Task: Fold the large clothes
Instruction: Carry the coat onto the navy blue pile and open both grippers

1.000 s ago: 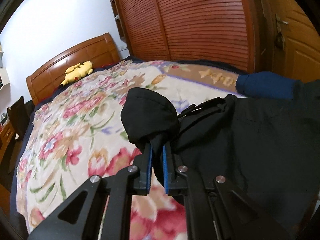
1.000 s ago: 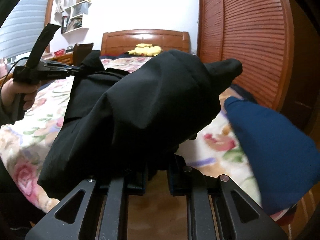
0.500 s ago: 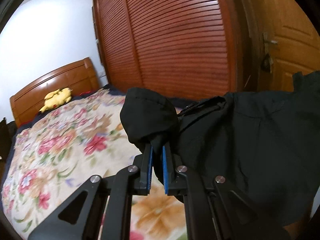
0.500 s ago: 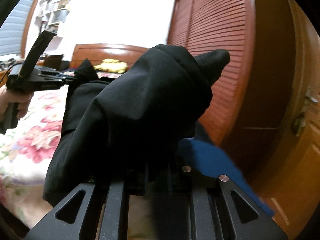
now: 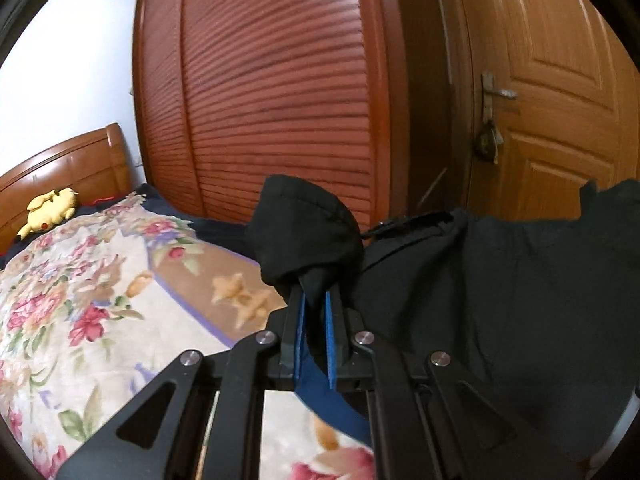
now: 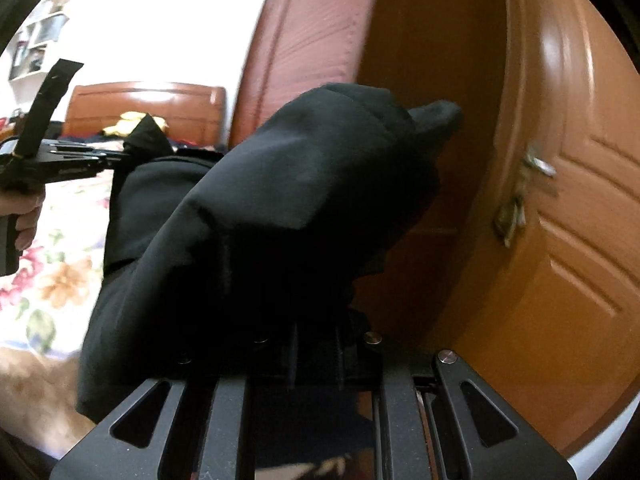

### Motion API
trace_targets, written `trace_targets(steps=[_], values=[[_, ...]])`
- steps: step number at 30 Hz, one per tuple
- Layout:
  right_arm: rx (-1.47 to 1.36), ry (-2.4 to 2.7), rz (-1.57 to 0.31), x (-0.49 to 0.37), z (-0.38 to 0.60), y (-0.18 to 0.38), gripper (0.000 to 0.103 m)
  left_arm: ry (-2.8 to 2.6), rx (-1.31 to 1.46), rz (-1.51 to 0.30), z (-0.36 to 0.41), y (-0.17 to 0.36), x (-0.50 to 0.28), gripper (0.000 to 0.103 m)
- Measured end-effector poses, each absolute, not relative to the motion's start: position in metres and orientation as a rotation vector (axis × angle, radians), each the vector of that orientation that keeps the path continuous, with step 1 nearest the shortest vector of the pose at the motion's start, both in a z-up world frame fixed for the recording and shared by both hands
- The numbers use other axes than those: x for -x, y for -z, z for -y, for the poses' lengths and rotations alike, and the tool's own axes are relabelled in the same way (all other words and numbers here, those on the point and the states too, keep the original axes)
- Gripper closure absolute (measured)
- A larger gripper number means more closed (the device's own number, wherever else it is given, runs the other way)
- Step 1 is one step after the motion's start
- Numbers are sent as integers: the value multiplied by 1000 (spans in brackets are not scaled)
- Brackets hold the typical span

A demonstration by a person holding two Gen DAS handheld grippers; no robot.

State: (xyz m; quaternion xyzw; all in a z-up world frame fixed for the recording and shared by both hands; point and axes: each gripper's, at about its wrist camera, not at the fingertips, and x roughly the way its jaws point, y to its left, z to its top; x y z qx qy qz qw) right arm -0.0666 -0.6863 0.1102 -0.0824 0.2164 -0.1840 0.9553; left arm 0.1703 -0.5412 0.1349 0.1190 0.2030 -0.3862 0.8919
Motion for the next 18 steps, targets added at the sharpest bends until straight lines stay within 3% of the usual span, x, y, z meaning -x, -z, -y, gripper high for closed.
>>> trace_targets(steps=[5, 10, 14, 18], values=[[88, 379, -507, 71, 703, -79, 91, 764, -339, -459, 556, -121, -172, 93], [26, 413, -527, 74, 714, -74, 83, 766, -364, -462, 549, -114, -162, 80], [18, 419, -500, 88, 709, -82, 54, 790, -314, -486, 520, -112, -150, 68], [46, 434, -455, 102, 695, -103, 48, 799, -319, -486, 486, -104, -133, 62]])
